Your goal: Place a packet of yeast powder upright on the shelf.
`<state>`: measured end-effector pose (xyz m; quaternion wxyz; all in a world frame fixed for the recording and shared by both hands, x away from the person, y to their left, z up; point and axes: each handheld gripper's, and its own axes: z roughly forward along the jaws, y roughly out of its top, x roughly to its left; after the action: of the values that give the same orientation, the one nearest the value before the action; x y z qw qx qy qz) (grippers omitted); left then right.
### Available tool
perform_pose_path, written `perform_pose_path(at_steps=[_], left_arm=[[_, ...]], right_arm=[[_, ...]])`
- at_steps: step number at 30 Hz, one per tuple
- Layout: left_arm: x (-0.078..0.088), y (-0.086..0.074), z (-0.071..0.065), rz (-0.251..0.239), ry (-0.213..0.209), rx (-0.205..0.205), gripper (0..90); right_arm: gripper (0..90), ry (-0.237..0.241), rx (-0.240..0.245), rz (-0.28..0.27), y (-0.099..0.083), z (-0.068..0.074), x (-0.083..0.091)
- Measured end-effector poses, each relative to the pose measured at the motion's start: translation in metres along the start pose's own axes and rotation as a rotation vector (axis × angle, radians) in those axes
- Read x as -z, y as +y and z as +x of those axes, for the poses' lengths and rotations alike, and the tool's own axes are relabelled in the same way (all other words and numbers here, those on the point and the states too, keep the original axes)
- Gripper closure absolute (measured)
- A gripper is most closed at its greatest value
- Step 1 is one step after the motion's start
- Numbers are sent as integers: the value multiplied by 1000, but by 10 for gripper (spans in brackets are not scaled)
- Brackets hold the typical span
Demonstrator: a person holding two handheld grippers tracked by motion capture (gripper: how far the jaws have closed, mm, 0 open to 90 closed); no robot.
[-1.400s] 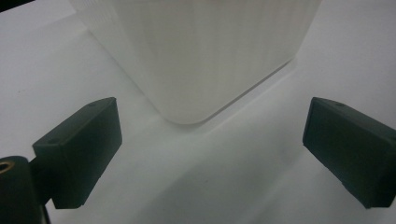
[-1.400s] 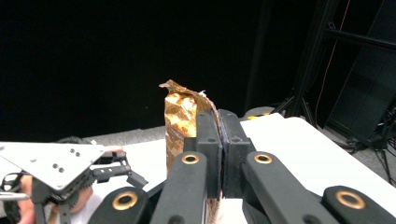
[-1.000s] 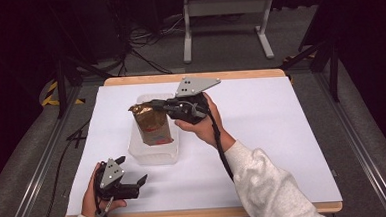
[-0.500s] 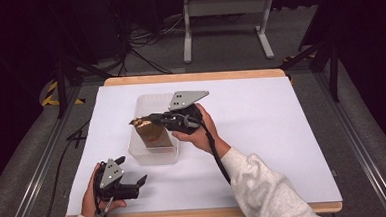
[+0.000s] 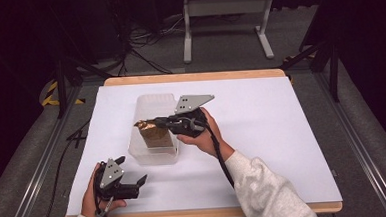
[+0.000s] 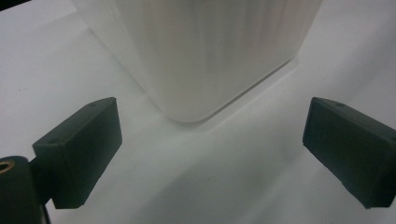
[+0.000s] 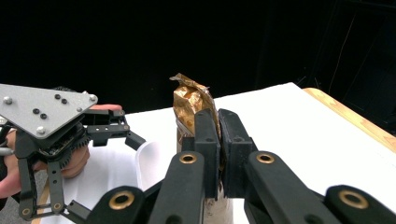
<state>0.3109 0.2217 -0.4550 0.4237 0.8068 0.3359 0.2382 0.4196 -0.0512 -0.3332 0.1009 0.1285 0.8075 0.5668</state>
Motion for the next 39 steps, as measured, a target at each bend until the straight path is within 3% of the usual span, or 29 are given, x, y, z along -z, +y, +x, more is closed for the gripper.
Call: perform_pose_path(at_steps=[14,24,34,39], left_arm=[[0,0,-1,2,6,2,54],[1,0,-1,3,5,1,53],[2,-1,-2,10,5,3,54],[1,-1,-1,5,7,6,54]], right_arm=[[860,-29,-13,14,-6,-9,9],[835,-37,3,8,-6,-7,9],[795,-59,15,38,-5,-4,11],[795,-81,48,56,0,-2,16]])
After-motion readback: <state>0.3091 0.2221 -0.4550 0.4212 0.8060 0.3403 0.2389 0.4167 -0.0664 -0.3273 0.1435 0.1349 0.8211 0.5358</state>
